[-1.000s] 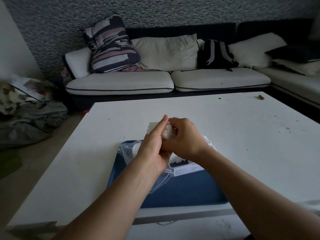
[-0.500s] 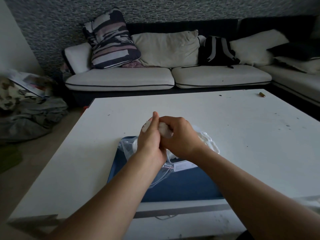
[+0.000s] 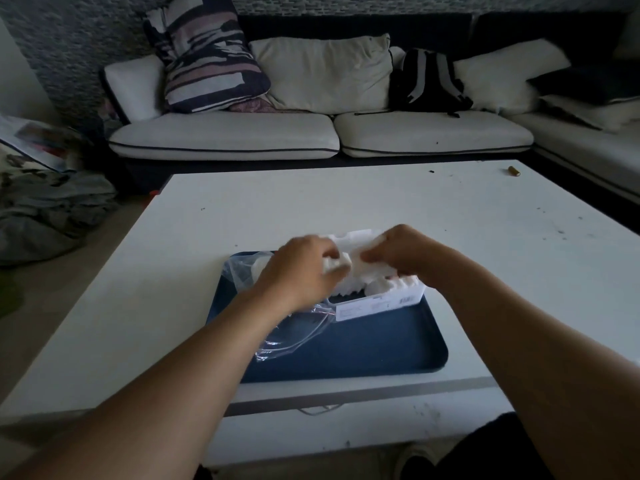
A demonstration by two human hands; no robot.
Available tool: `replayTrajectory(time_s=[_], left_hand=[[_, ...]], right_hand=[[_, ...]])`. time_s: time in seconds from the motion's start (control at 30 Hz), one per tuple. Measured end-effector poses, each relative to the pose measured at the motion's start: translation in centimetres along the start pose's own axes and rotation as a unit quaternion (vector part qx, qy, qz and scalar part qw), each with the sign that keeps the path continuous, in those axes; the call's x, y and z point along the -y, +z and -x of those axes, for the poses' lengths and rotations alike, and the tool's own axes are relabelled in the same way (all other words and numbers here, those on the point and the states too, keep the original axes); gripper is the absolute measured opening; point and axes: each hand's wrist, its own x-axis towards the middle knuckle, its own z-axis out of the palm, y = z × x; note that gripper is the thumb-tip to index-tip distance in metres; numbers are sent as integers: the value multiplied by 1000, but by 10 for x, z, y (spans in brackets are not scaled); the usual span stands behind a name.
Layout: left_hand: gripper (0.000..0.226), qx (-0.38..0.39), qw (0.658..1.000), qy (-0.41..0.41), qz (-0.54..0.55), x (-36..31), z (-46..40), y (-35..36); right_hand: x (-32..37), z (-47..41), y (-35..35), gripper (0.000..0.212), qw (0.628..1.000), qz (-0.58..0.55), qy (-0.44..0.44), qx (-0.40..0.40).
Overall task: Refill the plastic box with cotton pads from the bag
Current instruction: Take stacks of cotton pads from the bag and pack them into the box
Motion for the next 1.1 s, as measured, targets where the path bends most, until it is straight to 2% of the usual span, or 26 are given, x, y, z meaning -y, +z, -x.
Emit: replayTrajectory(time_s=[0.1,0.17,0.27,0.37,0.47,0.53,0.57,0.63,0.8,0.87,0.93,1.0,1.1], left_hand=[[38,95,989,38,-104,4,2,12],[39,124,985,43,-113,3,-1,17],[42,177,969,48,-164,3,-1,23],[39,209,956,54,-201,5,0,28],[46,215,946,57,-235,1,0,30],[43,217,943,45,-248,-3,1,30],[40,217,943,37,-250,-5,2,30],[36,213,945,30,-245,-7,2,29],[28,205,951,26,-230,-6,3,27],[37,188,953,48,-232,-3,2,27],[42,180,955,67,-227,1,1,25],[35,179,962,68,-197,2,-1,23],[37,198,961,48,-185,1,0,23]], right_hand=[[1,-1,8,18,996,74,24,50],[4,-3,16,18,992,117,24,30],[7,-9,30,31,976,214,21,-29],[9,-9,39,38,961,271,48,-27],[7,-7,44,32,953,296,61,-30],[1,-4,47,16,952,296,65,-52],[0,-2,49,15,949,301,64,-71],[-3,-2,51,24,943,315,55,-96],[2,-2,43,34,952,297,39,-60],[11,2,35,38,942,319,-6,-103],[25,7,31,29,935,316,-77,-143],[34,10,34,16,963,247,-82,-69],[30,16,41,22,981,166,21,96]])
